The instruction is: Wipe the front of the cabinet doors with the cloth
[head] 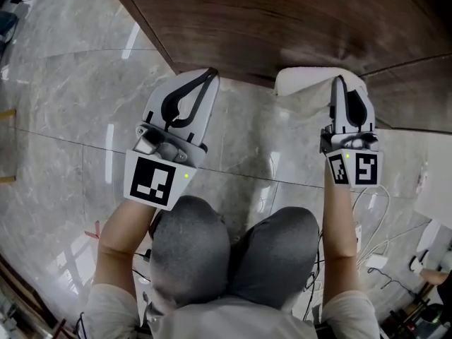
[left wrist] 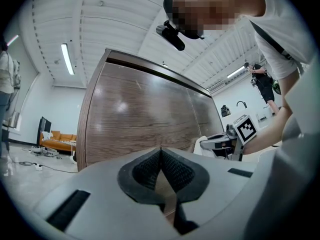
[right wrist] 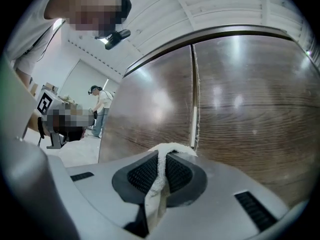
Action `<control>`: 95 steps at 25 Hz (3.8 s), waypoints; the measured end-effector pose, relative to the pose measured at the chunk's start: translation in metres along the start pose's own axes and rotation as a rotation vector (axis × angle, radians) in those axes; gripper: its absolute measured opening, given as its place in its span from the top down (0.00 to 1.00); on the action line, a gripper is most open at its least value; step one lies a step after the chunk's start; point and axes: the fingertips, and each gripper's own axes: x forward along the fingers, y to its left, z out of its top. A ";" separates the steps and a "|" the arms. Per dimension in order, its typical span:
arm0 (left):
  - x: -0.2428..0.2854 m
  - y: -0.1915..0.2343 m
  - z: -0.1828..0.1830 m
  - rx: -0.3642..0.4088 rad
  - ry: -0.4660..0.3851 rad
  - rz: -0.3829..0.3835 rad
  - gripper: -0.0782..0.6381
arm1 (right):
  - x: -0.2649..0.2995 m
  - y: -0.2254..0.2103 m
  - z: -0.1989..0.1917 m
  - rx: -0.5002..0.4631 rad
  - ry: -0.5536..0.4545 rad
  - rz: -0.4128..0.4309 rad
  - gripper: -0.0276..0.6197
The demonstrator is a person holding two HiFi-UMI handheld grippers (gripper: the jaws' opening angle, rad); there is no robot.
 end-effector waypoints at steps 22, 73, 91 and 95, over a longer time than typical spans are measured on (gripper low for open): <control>-0.036 0.025 0.171 -0.187 0.160 0.116 0.87 | -0.019 0.018 0.188 0.166 0.170 -0.028 0.88; -0.122 0.023 0.927 -0.048 -0.143 0.149 0.87 | -0.223 -0.016 0.935 0.150 -0.150 -0.062 0.88; -0.118 0.012 0.923 -0.030 -0.135 0.149 0.87 | -0.241 -0.015 0.936 0.125 -0.156 -0.080 0.88; -0.114 0.021 0.925 -0.034 -0.140 0.150 0.87 | -0.232 -0.015 0.940 0.119 -0.158 -0.076 0.88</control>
